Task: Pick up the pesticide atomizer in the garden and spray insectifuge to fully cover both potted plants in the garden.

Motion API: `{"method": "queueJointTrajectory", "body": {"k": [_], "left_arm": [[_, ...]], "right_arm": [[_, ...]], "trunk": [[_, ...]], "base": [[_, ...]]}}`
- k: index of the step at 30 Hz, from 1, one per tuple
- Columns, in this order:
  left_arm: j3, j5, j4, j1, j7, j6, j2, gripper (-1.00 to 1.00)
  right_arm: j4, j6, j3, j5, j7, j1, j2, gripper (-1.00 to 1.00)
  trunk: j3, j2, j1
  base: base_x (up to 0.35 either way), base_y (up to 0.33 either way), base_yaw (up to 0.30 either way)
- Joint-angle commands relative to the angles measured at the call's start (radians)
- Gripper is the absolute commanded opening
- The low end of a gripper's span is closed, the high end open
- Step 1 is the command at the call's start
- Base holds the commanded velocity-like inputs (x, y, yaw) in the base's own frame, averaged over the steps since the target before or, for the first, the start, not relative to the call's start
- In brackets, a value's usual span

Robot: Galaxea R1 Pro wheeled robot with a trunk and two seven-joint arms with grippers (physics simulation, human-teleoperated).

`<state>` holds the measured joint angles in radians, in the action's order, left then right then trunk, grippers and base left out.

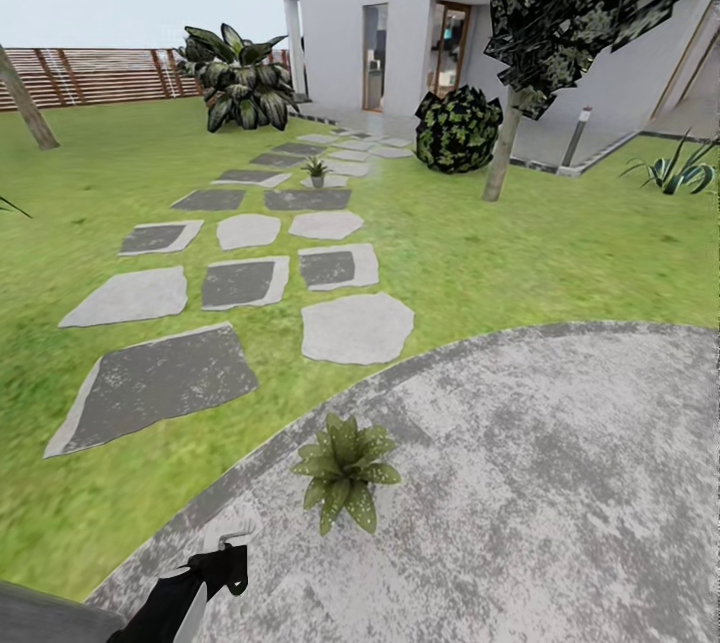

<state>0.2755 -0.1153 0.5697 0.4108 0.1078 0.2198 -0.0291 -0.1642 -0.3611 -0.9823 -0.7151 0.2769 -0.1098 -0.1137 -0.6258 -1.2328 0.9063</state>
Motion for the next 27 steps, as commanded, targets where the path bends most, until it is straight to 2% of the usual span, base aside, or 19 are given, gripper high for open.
{"method": "queueJointTrajectory", "body": {"k": [1,15,22,27], "left_arm": [[0.008,-0.011,0.002,0.0,0.009,0.006,-0.002,-1.0],[0.009,-0.01,0.002,0.0,0.009,0.006,-0.002,-1.0],[0.008,-0.01,0.002,0.0,0.01,0.006,-0.002,-1.0],[0.008,-0.01,0.002,0.0,0.01,0.005,-0.002,-1.0]], "right_arm": [[0.0,-0.002,-0.009,-0.004,0.006,-0.001,0.0,1.0],[0.0,-0.003,-0.008,-0.004,0.003,-0.001,0.0,1.0],[0.0,-0.004,-0.006,-0.006,0.002,-0.001,0.001,1.0],[0.0,-0.004,-0.005,-0.006,0.004,-0.001,0.026,1.0]], "trunk": [[0.004,0.007,-0.004],[0.054,0.105,-0.058],[0.054,0.105,-0.058],[0.054,0.105,-0.058]], "base": [[0.0,0.0,-0.067],[0.0,0.0,-0.019],[0.0,0.0,0.0],[0.0,0.0,0.0]]}}
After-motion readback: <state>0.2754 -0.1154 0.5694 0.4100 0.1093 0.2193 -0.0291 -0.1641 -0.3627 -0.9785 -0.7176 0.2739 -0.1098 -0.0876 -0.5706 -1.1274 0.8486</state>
